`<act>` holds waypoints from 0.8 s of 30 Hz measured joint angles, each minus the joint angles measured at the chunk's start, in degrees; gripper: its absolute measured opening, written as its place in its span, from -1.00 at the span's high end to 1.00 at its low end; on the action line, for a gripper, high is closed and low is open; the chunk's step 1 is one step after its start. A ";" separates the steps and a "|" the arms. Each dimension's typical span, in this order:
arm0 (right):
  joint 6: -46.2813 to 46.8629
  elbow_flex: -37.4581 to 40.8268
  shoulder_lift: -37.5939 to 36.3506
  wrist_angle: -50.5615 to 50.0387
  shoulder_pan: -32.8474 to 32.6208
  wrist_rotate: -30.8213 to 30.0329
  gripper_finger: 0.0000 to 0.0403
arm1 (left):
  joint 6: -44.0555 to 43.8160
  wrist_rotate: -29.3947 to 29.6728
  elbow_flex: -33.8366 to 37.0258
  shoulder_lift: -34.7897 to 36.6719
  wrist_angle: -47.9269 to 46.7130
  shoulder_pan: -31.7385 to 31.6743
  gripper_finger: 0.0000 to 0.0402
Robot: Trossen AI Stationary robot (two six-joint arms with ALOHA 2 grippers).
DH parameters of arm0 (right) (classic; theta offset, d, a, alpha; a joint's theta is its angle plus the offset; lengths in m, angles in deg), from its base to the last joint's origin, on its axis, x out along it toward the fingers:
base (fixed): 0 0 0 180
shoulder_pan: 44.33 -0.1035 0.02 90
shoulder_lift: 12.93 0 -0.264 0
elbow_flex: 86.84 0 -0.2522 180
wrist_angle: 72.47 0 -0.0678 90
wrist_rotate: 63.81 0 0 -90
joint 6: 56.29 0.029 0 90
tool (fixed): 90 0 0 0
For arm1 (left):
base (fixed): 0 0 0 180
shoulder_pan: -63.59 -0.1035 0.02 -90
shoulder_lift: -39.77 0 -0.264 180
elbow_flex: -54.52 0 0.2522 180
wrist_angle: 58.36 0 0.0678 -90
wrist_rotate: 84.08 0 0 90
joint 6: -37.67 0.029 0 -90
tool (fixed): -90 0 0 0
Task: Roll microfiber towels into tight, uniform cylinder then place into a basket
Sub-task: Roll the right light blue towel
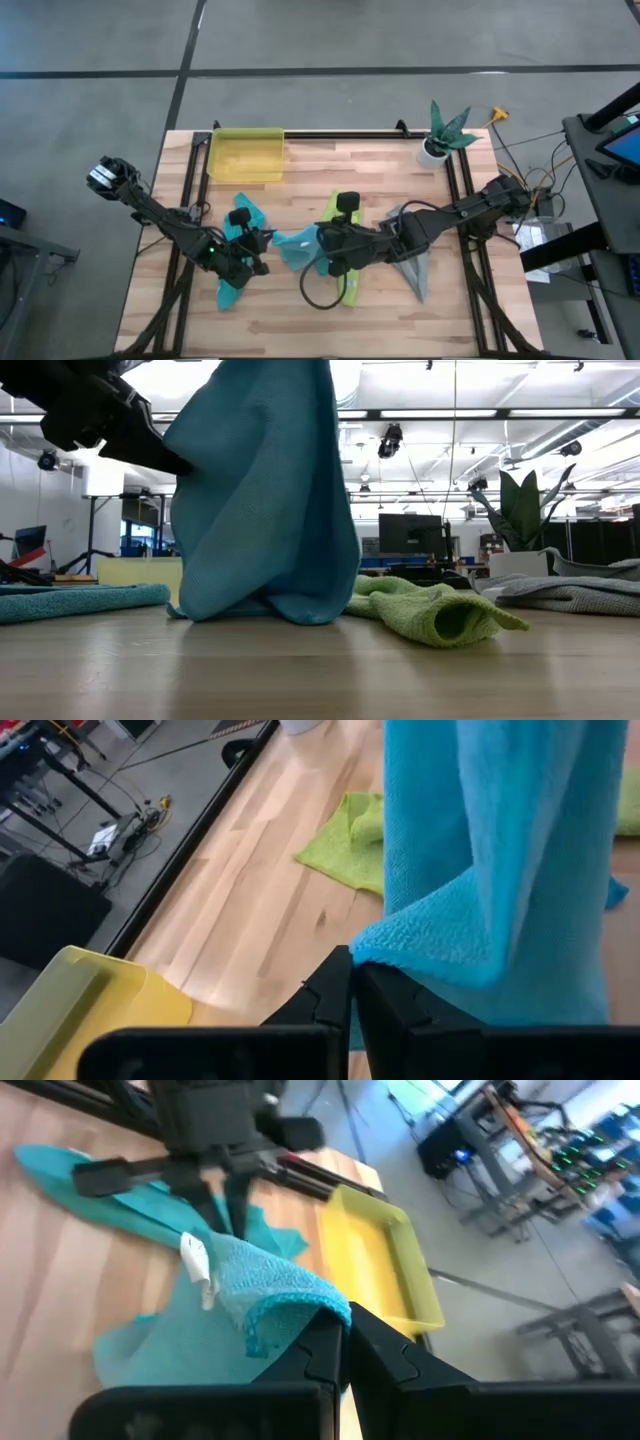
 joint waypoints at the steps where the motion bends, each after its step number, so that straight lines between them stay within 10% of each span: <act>1: 0.90 0.00 -0.03 -1.02 -0.07 -2.13 0.96 | -0.37 0.00 0.02 -0.01 -0.63 0.10 1.00; 13: 14.02 3.49 -0.14 -13.95 -1.27 -13.00 0.96 | -1.41 5.23 -1.07 0.02 -2.54 0.46 1.00; 24: 9.96 6.12 -1.14 -14.07 2.20 -29.63 0.96 | 22.61 15.86 -12.64 4.22 -2.60 -0.48 1.00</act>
